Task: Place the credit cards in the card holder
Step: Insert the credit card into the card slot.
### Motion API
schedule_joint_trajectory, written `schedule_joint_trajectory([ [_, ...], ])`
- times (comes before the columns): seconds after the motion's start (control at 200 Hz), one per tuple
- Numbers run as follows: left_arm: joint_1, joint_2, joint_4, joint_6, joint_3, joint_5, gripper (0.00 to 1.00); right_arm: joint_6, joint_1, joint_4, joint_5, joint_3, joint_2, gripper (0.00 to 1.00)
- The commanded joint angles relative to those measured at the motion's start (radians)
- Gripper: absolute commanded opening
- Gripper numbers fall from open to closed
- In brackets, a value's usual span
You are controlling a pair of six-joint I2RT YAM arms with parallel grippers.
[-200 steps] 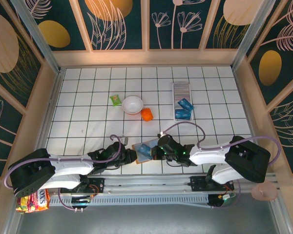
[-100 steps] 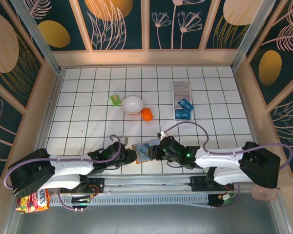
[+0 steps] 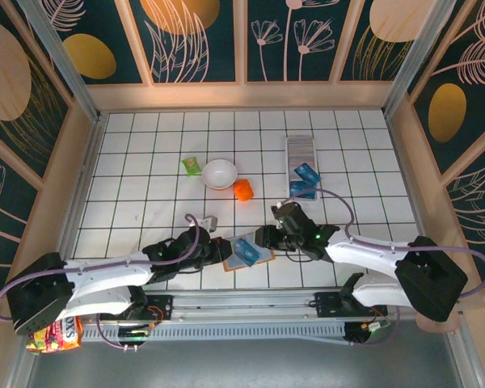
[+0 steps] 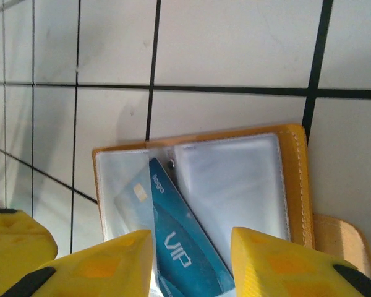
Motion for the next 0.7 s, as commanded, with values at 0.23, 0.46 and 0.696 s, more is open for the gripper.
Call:
schedule_joint_trajectory([
  [0.23, -0.007, 0.153, 0.055, 0.013, -0.004, -0.006, 0.00, -0.138, -0.046, -0.134, -0.193, 0.110, 0.123, 0.38],
  [0.46, -0.007, 0.204, 0.100, 0.005, -0.037, -0.016, 0.00, -0.151, -0.045, -0.213, -0.152, 0.120, 0.148, 0.40],
  [0.696, -0.007, 0.218, 0.108, 0.000, -0.080, -0.033, 0.00, -0.135, -0.042, -0.210, -0.190, 0.111, 0.174, 0.42],
])
